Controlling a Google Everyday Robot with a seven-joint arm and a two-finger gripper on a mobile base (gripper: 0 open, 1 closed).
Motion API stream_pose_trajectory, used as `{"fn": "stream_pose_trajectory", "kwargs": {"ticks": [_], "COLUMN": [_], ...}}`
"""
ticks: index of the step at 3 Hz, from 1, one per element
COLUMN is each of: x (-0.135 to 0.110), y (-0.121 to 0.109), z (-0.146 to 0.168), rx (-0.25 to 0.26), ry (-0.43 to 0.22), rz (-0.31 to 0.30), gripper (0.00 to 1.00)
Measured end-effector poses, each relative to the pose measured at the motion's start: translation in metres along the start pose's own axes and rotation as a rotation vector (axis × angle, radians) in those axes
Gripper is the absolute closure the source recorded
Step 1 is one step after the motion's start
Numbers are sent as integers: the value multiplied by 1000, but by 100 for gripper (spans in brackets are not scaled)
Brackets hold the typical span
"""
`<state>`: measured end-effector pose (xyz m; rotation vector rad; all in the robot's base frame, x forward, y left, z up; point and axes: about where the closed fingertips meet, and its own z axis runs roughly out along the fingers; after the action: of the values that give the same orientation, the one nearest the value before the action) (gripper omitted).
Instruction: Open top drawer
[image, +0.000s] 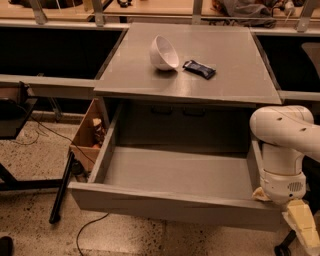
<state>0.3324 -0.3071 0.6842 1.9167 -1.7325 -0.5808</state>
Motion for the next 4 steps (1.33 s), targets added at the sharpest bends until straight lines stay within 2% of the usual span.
{"fn": "stream_pose_trajectory", "kwargs": {"ticks": [2,3,4], "x": [0,-18,-34], "y": [7,21,30], "z": [-3,-55,-96], "rx": [12,246,413], "ry": [0,-57,-82], "rz": [-10,-15,-13], "gripper": [0,0,0]}}
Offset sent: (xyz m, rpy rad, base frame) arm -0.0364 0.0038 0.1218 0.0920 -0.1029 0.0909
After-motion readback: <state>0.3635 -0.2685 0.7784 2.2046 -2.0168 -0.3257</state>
